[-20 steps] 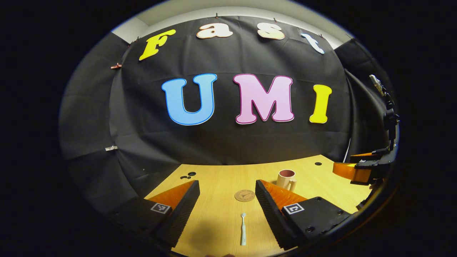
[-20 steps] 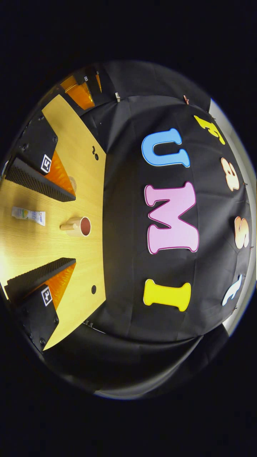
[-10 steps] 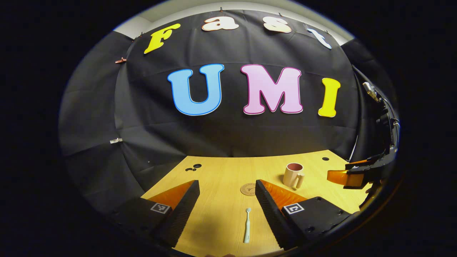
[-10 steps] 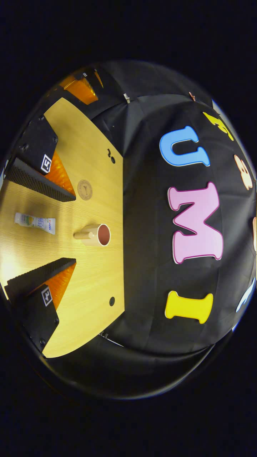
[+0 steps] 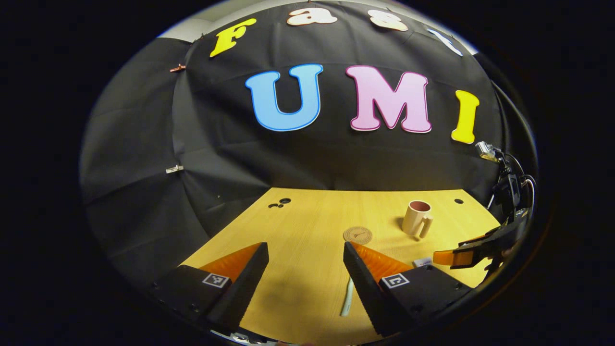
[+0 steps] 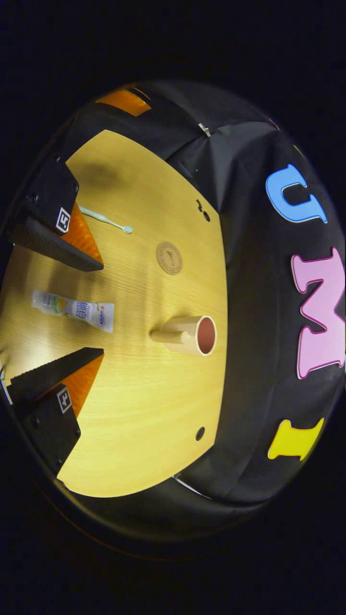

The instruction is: Put the toothbrush and toothpaste on the desktop into the cup, then pick up the cup and place it on the coaster on the desktop.

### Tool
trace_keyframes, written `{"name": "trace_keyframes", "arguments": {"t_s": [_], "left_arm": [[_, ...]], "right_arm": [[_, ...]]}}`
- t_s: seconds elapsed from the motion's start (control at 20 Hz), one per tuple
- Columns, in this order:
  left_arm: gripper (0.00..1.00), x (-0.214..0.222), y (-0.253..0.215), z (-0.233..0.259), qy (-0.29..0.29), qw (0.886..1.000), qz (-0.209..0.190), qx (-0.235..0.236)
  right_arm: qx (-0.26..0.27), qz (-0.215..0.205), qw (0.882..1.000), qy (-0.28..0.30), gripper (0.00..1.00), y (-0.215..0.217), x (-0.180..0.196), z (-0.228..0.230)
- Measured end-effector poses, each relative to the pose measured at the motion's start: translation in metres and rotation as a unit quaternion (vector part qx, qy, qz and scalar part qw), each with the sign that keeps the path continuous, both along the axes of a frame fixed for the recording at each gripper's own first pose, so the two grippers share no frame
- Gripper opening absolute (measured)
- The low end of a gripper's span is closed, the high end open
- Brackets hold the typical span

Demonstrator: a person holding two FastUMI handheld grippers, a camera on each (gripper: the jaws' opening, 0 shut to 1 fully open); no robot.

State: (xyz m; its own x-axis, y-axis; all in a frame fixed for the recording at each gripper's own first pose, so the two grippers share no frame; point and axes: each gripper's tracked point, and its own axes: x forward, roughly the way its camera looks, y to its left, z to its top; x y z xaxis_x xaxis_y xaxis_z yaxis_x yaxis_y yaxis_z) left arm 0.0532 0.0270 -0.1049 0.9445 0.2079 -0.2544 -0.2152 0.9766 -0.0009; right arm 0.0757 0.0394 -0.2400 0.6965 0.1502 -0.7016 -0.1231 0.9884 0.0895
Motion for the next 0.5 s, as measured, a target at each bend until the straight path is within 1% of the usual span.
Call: {"name": "trace_keyframes", "arguments": {"t_s": [0.15, 0.5], "left_arm": [[0.99, 0.001, 0.002, -0.012, 0.018, 1.0, 0.018, -0.006], [0.99, -0.003, 0.001, -0.029, 0.049, 0.998, 0.047, 0.001]], "right_arm": [[-0.01, 0.008, 1.0, 0.028, 0.99, -0.001, 0.001, -0.023], [-0.025, 0.016, 0.995, 0.1, 0.98, -0.004, 0.002, -0.075]]}}
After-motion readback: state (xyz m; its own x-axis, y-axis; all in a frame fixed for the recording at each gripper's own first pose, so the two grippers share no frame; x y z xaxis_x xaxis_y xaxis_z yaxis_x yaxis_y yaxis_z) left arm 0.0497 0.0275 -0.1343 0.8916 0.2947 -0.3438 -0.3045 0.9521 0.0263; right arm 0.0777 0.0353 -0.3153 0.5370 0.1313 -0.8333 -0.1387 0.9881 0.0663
